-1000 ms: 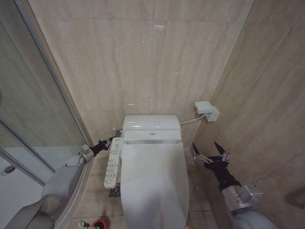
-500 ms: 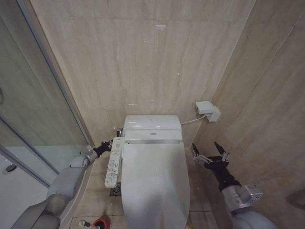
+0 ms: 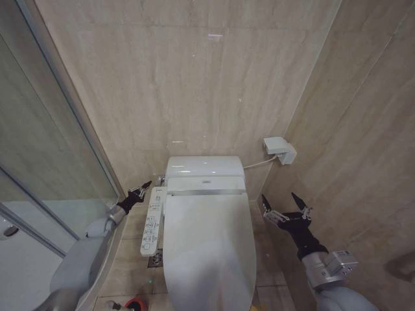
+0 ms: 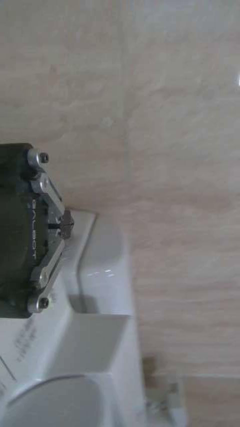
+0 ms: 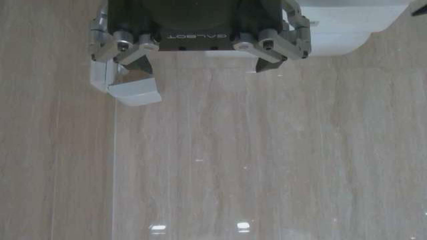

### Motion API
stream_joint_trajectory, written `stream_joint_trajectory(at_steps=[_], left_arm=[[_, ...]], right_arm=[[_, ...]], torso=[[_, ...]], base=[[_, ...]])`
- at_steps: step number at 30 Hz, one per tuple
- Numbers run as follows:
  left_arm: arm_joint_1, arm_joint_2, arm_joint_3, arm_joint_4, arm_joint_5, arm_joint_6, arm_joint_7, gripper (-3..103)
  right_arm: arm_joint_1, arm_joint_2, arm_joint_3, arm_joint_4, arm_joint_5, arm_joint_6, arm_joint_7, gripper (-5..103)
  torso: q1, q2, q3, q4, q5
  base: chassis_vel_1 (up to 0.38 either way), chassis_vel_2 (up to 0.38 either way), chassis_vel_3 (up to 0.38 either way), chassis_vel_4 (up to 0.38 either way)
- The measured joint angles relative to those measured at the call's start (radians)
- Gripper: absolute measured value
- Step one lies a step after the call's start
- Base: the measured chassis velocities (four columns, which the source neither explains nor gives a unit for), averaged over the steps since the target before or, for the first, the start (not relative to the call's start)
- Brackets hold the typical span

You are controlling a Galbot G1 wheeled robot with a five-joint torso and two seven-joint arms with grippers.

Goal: Open the toilet lid, clean the toilet bowl with a toilet brush, close the toilet lid, and flush.

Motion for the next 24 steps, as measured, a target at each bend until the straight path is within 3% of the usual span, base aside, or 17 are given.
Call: stream_joint_trajectory(at_steps=[2,5,6,8,9,10,11,13,14,17,24], left_arm=[[0.024,0.001,-0.009,-0.030,-0.015,0.002,-0.020,0],[0.120,-0.008,-0.037,-0.151,-0.048,0.002,-0.155,0],[0.120,-0.008,-0.037,-0.151,-0.048,0.002,-0.155,0],[0.168,-0.020,-0.048,-0.234,-0.045,-0.004,-0.277,0],[0.198,-0.030,-0.054,-0.296,-0.034,-0.001,-0.384,0],[0.198,-0.030,-0.054,-0.296,-0.034,-0.001,-0.384,0],[0.224,-0.038,-0.062,-0.350,-0.021,0.008,-0.474,0],[0.267,-0.047,-0.074,-0.437,-0.007,0.032,-0.574,0],[0.267,-0.047,-0.074,-0.437,-0.007,0.032,-0.574,0],[0.359,-0.046,-0.093,-0.594,-0.003,0.085,-0.663,0],[0.522,-0.036,-0.128,-0.776,0.002,0.126,-0.716,0]], right_arm=[[0.000,0.000,0.000,0.000,0.000,0.000,0.000,100],[0.000,0.000,0.000,0.000,0.000,0.000,0.000,100],[0.000,0.000,0.000,0.000,0.000,0.000,0.000,100],[0.000,0.000,0.000,0.000,0.000,0.000,0.000,100],[0.000,0.000,0.000,0.000,0.000,0.000,0.000,100],[0.000,0.000,0.000,0.000,0.000,0.000,0.000,100],[0.000,0.000,0.000,0.000,0.000,0.000,0.000,100],[0.000,0.000,0.000,0.000,0.000,0.000,0.000,100],[0.000,0.000,0.000,0.000,0.000,0.000,0.000,100],[0.000,0.000,0.000,0.000,0.000,0.000,0.000,100],[0.000,0.000,0.000,0.000,0.000,0.000,0.000,100]], torso=[[0.000,0.000,0.000,0.0003,0.0008],[0.000,0.000,0.000,0.0002,0.0000],[0.000,0.000,0.000,0.0002,0.0000],[0.000,0.000,0.000,-0.0002,0.0004],[0.000,0.000,0.000,-0.0003,0.0002],[0.000,0.000,0.000,-0.0003,0.0002],[0.000,0.000,0.000,-0.0003,0.0004],[0.000,0.000,0.000,-0.0001,0.0005],[0.000,0.000,0.000,-0.0001,0.0005],[0.000,0.000,0.000,0.0001,0.0007],[0.000,0.000,0.000,0.0002,0.0002]], base=[[0.000,0.000,0.000,0.000],[0.000,0.000,0.000,0.000],[0.000,0.000,0.000,0.000],[0.000,0.000,0.000,0.000],[0.000,0.000,0.000,0.000],[0.000,0.000,0.000,0.000],[0.000,0.000,0.000,0.000],[0.000,0.000,0.000,0.000],[0.000,0.000,0.000,0.000],[0.000,0.000,0.000,0.000],[0.000,0.000,0.000,0.000]])
